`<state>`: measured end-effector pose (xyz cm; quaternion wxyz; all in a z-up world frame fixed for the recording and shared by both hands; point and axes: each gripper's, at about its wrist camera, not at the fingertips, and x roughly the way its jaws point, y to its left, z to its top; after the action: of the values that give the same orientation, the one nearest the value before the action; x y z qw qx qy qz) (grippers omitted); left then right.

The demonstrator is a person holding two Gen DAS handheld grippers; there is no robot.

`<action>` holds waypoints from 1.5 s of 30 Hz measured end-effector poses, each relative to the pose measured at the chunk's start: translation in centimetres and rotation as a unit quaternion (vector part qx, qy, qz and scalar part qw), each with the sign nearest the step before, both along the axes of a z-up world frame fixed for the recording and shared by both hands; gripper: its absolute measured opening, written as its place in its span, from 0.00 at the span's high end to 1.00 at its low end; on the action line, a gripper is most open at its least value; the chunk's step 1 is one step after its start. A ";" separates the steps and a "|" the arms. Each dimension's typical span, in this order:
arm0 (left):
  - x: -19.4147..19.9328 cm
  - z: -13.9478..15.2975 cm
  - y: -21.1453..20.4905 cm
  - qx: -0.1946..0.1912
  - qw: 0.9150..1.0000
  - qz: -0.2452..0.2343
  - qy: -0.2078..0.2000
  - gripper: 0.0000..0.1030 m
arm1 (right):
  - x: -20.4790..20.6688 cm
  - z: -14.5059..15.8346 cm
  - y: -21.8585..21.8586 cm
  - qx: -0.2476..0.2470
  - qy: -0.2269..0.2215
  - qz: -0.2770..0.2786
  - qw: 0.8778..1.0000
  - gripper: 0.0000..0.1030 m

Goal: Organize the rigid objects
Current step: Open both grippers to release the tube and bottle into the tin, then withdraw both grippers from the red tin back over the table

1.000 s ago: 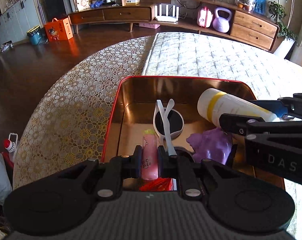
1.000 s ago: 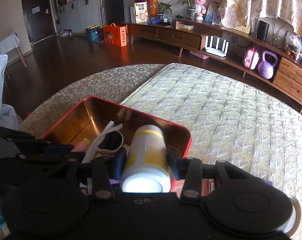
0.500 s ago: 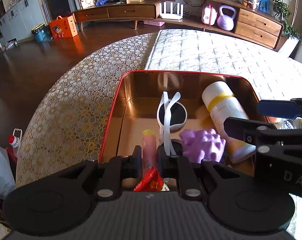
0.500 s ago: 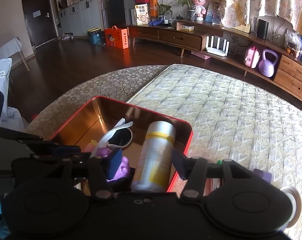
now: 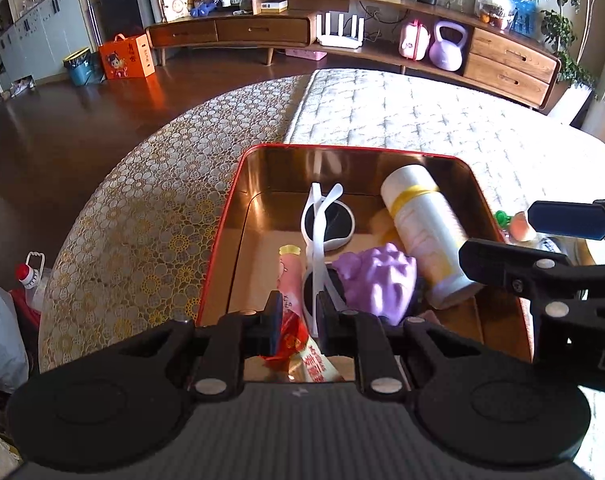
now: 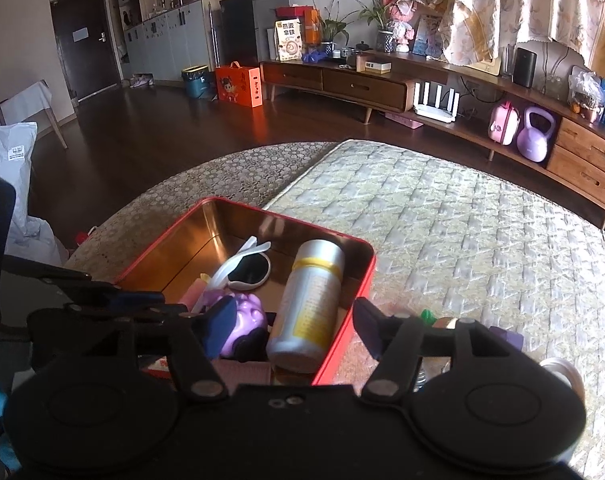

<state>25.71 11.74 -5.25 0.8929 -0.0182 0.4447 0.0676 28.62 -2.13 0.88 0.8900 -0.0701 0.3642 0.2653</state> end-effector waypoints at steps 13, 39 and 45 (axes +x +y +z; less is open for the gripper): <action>-3.4 2.2 -1.7 -0.022 0.999 -0.010 -0.025 0.70 | -4.2 2.9 -3.3 0.029 -0.019 0.014 0.999 0.24; -8.1 3.8 -10.1 -0.048 0.991 -0.083 -0.097 0.18 | -8.9 2.4 -17.2 0.025 -0.045 -0.022 0.998 0.00; -6.8 3.7 -12.7 -0.080 0.988 -0.094 -0.090 0.18 | -7.9 1.1 -19.8 0.015 -0.035 -0.041 0.998 0.00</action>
<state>18.95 -0.98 -1.53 0.9274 -0.0537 0.3661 -0.0547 20.71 -21.92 1.95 0.9135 -0.0506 0.3310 0.2311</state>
